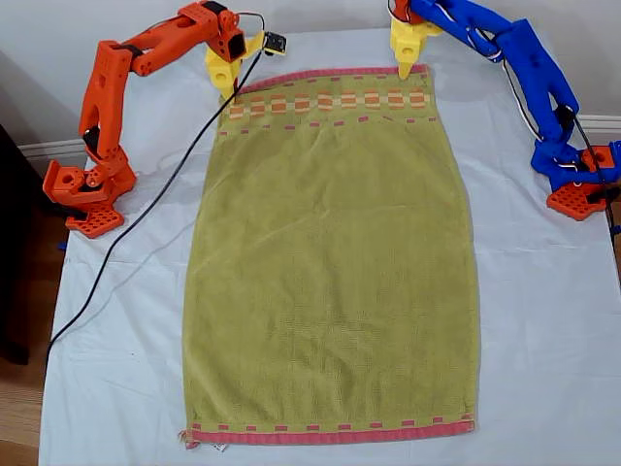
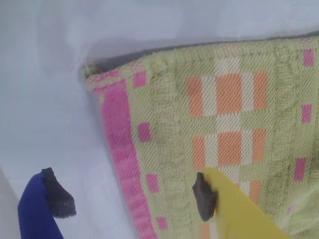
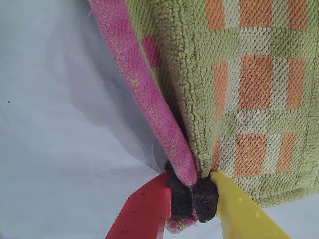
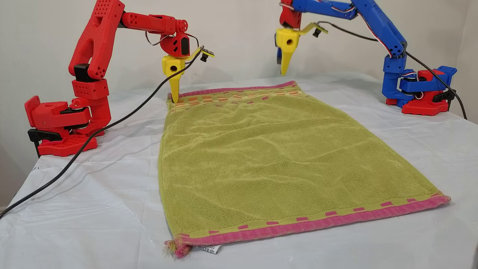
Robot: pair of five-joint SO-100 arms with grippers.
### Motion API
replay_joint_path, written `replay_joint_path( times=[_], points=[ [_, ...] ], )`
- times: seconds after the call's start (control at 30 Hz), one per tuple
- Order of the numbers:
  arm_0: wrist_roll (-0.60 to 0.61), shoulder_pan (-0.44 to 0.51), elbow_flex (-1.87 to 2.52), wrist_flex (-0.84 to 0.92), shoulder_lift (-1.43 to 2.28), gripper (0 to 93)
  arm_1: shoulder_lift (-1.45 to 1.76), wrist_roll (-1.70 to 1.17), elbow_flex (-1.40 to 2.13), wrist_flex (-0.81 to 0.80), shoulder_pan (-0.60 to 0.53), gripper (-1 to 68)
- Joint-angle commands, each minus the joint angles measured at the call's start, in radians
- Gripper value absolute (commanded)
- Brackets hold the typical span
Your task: Fold the towel.
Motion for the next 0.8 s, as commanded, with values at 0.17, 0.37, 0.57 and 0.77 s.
replay_joint_path(
  times=[0.17,0.37,0.57,0.77],
  points=[
    [-0.003,0.011,0.014,-0.02,0.058,0.2,-0.014,0.023,-0.081,0.005,0.003,50.8],
    [-0.006,0.028,0.026,-0.037,0.06,0.2,-0.141,-0.005,-0.17,0.005,-0.005,50.3],
    [0.0,0.028,0.035,-0.049,0.058,0.2,-0.106,-0.055,-0.15,0.005,0.028,49.9],
    [-0.002,0.029,0.048,-0.058,0.058,0.2,-0.043,-0.092,-0.078,0.005,0.058,49.8]
  ],
)
